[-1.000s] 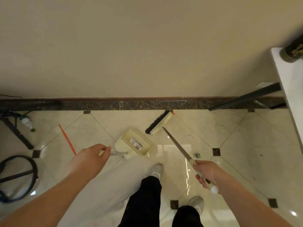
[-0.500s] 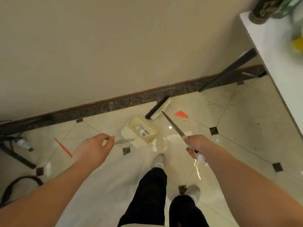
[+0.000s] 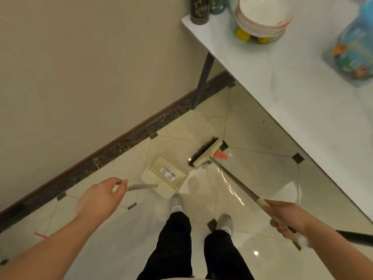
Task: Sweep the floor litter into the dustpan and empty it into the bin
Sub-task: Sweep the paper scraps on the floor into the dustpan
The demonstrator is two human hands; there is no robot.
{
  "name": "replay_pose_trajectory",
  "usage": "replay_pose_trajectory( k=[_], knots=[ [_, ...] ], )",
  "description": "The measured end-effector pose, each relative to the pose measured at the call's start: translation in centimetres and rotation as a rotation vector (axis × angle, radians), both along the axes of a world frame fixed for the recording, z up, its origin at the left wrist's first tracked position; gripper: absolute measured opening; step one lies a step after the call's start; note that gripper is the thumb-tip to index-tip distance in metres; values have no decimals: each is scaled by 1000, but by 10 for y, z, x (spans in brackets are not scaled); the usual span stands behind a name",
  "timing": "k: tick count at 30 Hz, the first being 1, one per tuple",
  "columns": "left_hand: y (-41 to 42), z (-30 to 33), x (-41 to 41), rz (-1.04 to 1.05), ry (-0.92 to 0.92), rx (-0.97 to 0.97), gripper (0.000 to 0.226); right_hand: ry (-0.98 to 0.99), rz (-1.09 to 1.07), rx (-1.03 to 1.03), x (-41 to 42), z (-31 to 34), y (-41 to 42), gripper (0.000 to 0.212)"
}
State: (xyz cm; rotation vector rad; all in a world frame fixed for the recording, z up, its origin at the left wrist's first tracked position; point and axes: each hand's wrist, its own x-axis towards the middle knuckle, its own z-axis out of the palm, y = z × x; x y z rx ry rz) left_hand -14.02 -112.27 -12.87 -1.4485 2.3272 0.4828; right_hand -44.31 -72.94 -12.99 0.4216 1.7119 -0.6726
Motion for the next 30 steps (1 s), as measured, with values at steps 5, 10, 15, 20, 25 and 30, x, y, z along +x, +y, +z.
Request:
replay_pose_trajectory(
  k=[5, 10, 15, 20, 25, 30],
  knots=[
    [32, 3, -36, -60, 0, -3, 45, 53, -18, -93, -20, -28, -12, 42],
    [75, 11, -69, -172, -29, -15, 40, 2, -15, -66, -30, -81, -38, 40],
    [119, 18, -85, -275, -55, -36, 42, 0, -14, -5, -10, -77, 50, 41],
    [140, 17, -100, -343, -76, -41, 43, -1, -221, -114, 14, -38, 131, 43],
    [150, 10, -114, -390, -92, -50, 43, 263, -30, -36, 21, -16, 160, 42],
    [143, -1, -124, -443, -79, -22, 44, 491, 531, 257, -7, -41, 133, 56]
  ],
)
